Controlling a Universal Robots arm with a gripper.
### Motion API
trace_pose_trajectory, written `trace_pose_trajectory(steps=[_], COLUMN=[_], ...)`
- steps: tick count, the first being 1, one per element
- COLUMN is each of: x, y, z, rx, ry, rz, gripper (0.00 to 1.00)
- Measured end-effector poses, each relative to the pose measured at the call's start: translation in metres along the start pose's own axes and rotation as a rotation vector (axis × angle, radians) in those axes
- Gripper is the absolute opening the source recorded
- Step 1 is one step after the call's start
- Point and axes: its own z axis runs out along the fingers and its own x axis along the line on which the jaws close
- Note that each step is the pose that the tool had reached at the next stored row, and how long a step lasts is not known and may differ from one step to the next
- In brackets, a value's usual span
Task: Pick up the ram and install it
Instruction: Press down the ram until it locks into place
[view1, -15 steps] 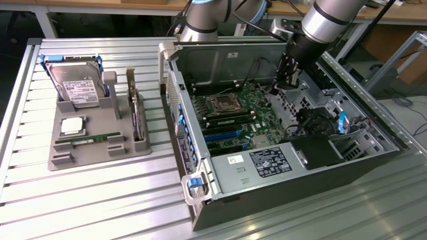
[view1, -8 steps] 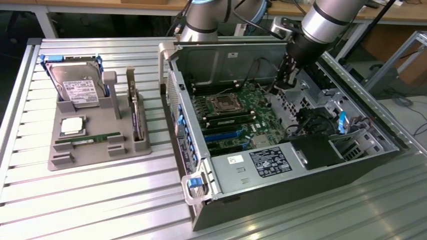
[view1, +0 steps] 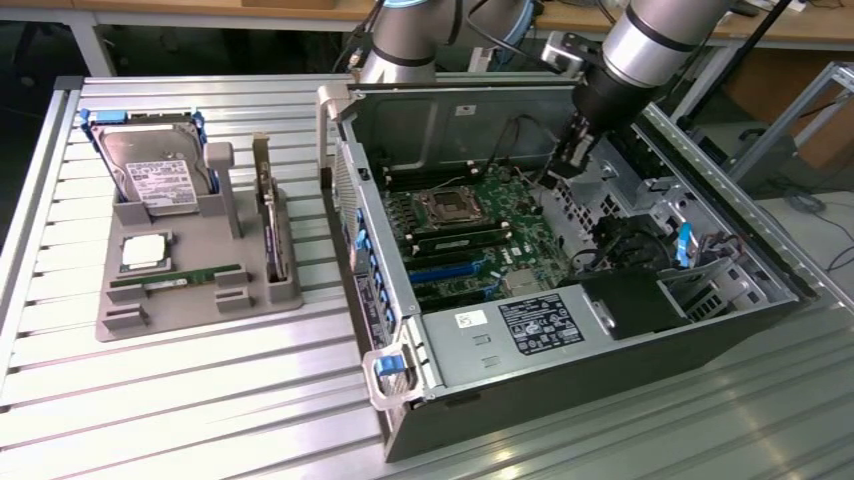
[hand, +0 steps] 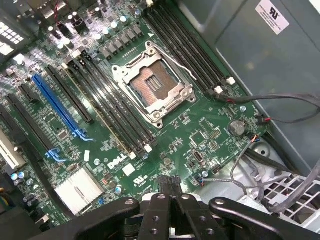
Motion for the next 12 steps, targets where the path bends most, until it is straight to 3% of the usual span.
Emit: trace_pose_trajectory(steps=[12], x=[0.0], y=[0.0], z=[0.0002], rx=[0.0066], ry=[-0.0136], rz=[0.128], gripper=[0.1])
